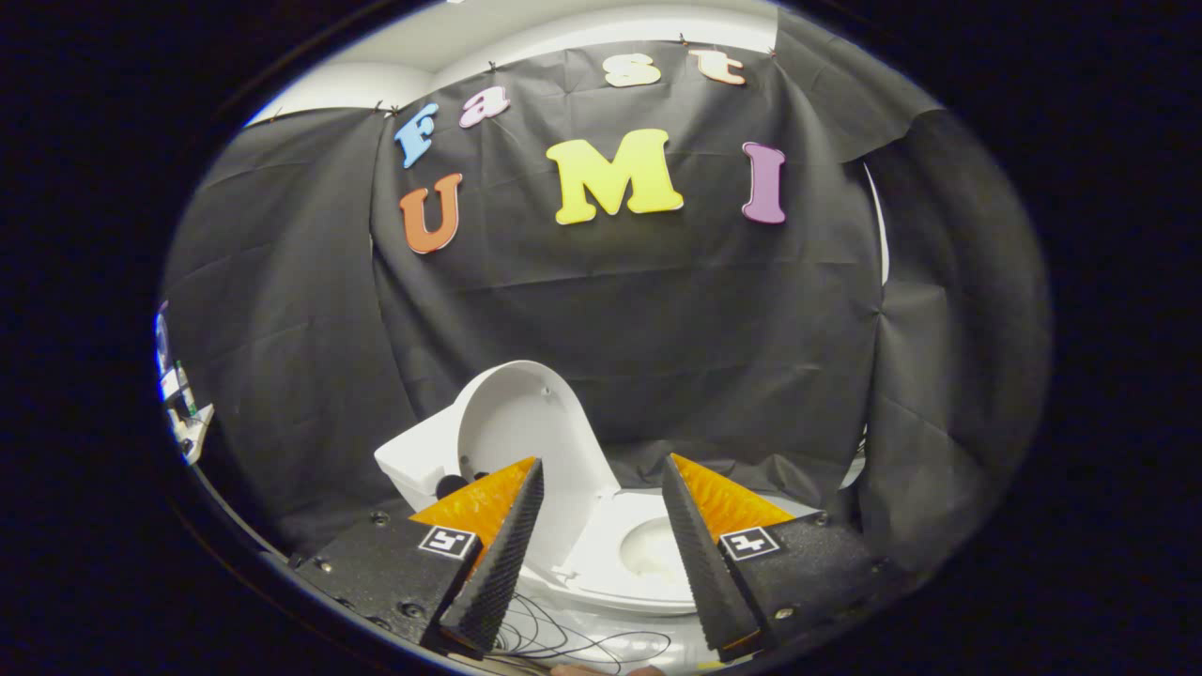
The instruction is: Open the toilet lid.
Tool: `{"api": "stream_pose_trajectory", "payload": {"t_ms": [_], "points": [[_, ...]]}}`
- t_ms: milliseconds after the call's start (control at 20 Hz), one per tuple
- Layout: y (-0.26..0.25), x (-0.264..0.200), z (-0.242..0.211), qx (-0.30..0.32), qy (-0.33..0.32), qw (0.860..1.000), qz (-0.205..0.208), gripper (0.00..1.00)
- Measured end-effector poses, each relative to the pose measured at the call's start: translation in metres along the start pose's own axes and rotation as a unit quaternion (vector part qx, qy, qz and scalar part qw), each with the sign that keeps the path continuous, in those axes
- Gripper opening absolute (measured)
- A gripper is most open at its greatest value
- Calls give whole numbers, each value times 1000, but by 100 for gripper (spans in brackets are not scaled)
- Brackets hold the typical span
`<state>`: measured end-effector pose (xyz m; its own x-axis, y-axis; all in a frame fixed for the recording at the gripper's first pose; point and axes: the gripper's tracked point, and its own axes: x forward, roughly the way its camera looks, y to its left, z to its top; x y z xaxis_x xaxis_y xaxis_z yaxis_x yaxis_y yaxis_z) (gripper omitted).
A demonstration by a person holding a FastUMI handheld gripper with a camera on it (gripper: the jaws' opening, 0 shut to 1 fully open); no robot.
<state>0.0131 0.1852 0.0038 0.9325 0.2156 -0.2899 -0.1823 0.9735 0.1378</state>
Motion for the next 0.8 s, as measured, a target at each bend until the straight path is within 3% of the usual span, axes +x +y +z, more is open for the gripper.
{"api": "stream_pose_trajectory", "payload": {"t_ms": [800], "points": [[-50,-39,29,3,-53,998,-26,83]]}}
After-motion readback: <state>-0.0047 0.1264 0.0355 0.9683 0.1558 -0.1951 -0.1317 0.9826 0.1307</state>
